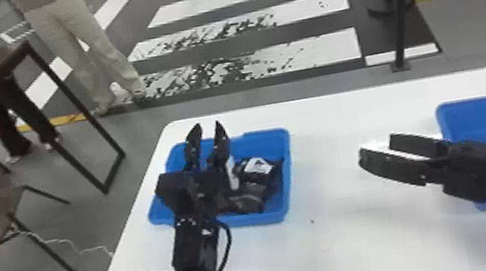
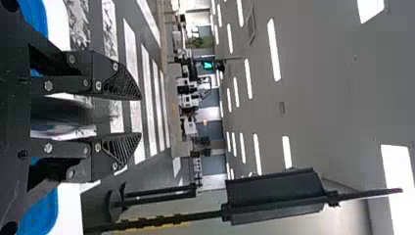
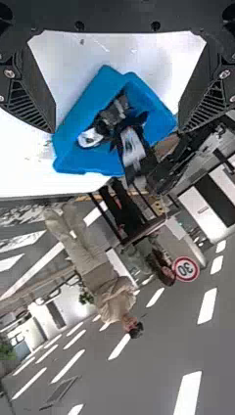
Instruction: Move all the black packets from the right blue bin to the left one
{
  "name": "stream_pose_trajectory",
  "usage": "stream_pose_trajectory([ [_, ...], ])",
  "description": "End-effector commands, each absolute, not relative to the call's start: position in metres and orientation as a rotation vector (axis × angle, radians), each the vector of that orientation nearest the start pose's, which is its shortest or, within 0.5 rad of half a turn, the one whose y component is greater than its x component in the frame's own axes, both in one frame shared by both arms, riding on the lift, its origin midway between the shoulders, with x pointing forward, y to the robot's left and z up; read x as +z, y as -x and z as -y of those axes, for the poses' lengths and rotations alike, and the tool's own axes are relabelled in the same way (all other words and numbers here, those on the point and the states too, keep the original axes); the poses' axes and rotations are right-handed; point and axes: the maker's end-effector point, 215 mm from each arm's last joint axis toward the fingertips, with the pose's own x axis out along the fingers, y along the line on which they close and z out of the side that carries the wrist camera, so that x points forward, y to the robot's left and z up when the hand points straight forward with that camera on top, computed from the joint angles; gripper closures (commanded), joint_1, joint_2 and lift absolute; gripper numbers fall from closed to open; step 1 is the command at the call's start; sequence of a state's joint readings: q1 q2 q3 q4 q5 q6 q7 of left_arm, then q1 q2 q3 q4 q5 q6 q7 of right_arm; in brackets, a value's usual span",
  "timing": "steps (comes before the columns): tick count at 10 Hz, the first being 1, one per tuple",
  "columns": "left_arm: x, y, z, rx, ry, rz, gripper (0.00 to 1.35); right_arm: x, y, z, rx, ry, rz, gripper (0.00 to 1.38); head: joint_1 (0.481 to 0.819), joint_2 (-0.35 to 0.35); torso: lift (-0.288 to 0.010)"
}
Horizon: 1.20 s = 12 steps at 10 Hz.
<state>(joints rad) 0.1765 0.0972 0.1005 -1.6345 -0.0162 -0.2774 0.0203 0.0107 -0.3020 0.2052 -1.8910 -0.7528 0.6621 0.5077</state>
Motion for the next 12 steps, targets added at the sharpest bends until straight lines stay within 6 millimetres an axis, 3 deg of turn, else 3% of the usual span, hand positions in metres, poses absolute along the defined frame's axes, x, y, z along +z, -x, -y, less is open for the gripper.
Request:
stream_pose_trajectory([
  [1, -0.307, -0.523, -0.312, 0.092, -0.105, 0.214, 0.00, -0.332, -0.473, 0.058, 0.873, -0.429, -0.373, 0.10, 0.695, 0.318, -0.140],
  [2, -0.294, -0.513, -0.298, 0.058, -0.044, 0.275, 0.00, -0.329, -0.484, 0.084, 0.807, -0.388, -0.322, 0.10, 0.695, 0.299, -0.140],
  [3, -0.268, -0.493, -0.288, 0.031, 0.003, 0.327, 0.00, -0.321, -0.491, 0.111, 0.735, -0.356, -0.248, 0.10, 0.695, 0.280, -0.140],
  [5, -0.224, -0.435, -0.266, -0.006, 0.083, 0.346, 0.00, -0.302, -0.482, 0.165, 0.563, -0.278, -0.129, 0.11, 0.695, 0.196, -0.140],
  [6, -0.213, -0.410, -0.259, -0.012, 0.105, 0.324, 0.00, -0.289, -0.469, 0.187, 0.488, -0.221, -0.077, 0.11, 0.695, 0.150, -0.140],
  [8, -0.210, -0.387, -0.250, -0.040, 0.140, 0.270, 0.00, -0.265, -0.437, 0.229, 0.337, -0.173, 0.018, 0.11, 0.695, 0.091, -0.140],
  [9, -0.214, -0.381, -0.252, -0.037, 0.132, 0.236, 0.00, -0.263, -0.420, 0.242, 0.273, -0.144, 0.025, 0.11, 0.695, 0.056, -0.140],
  [10, -0.225, -0.377, -0.256, -0.027, 0.090, 0.190, 0.00, -0.274, -0.405, 0.249, 0.234, -0.120, -0.008, 0.11, 0.695, 0.024, -0.140],
  [12, -0.270, -0.376, -0.268, -0.016, -0.034, 0.045, 0.00, -0.292, -0.389, 0.254, 0.198, -0.105, -0.061, 0.11, 0.695, 0.008, -0.140],
])
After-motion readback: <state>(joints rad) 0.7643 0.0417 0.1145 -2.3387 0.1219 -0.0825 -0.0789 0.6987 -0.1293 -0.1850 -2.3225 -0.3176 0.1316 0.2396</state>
